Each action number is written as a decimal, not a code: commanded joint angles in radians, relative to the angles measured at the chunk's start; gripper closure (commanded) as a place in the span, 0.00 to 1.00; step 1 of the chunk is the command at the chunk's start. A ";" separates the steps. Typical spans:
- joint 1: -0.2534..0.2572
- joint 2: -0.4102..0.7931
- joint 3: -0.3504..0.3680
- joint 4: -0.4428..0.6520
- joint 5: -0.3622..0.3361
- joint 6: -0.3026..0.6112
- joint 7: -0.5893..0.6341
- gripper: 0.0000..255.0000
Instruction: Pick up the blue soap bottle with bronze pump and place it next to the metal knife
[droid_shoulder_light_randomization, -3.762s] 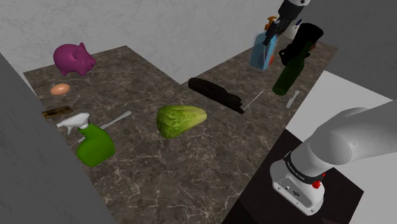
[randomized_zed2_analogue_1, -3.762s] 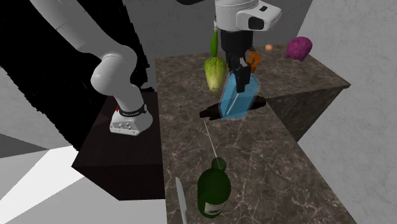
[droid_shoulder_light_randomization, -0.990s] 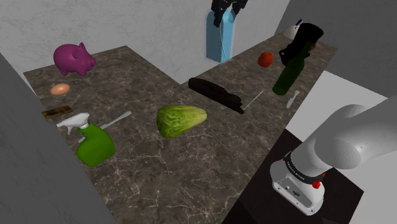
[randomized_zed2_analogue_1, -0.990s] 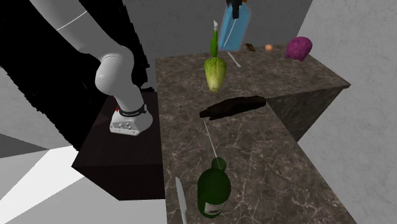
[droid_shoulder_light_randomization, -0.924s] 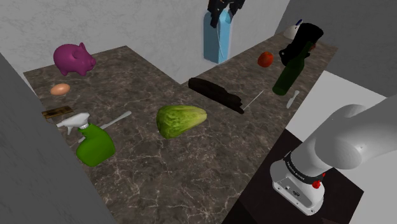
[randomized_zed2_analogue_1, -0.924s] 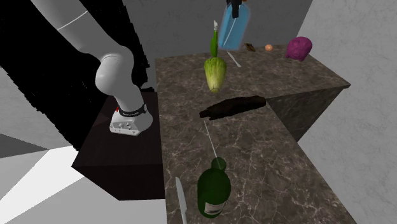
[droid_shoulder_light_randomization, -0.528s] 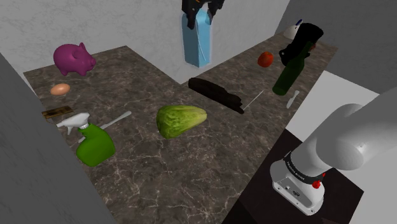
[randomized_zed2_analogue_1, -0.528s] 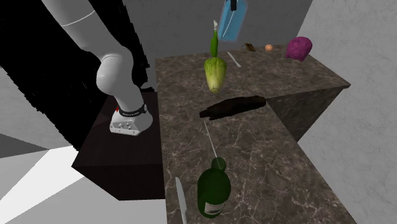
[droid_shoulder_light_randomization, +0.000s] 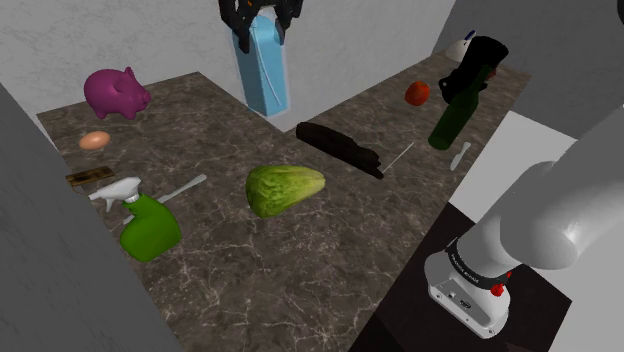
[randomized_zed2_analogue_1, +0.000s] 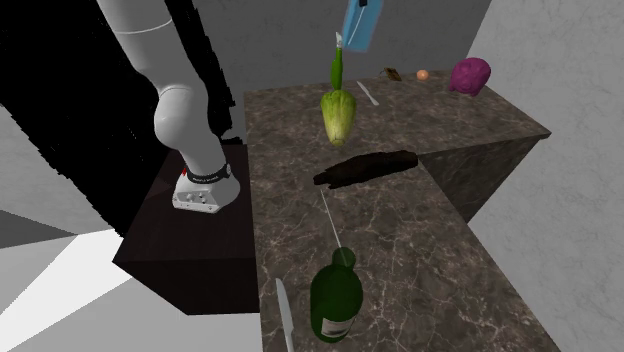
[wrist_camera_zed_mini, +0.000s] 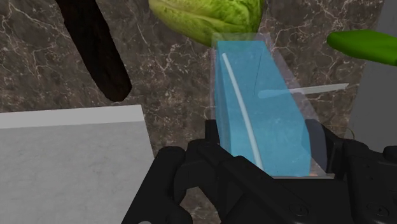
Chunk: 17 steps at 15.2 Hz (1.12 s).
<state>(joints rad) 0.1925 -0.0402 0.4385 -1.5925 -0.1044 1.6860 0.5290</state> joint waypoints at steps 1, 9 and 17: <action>0.026 0.070 0.032 0.083 -0.037 -0.027 0.058 1.00; 0.232 0.416 0.099 0.520 -0.238 -0.188 0.246 1.00; 0.369 0.596 0.083 0.743 -0.325 -0.247 0.293 1.00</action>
<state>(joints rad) 0.5759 0.5739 0.5164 -0.8027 -0.4370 1.4122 0.8140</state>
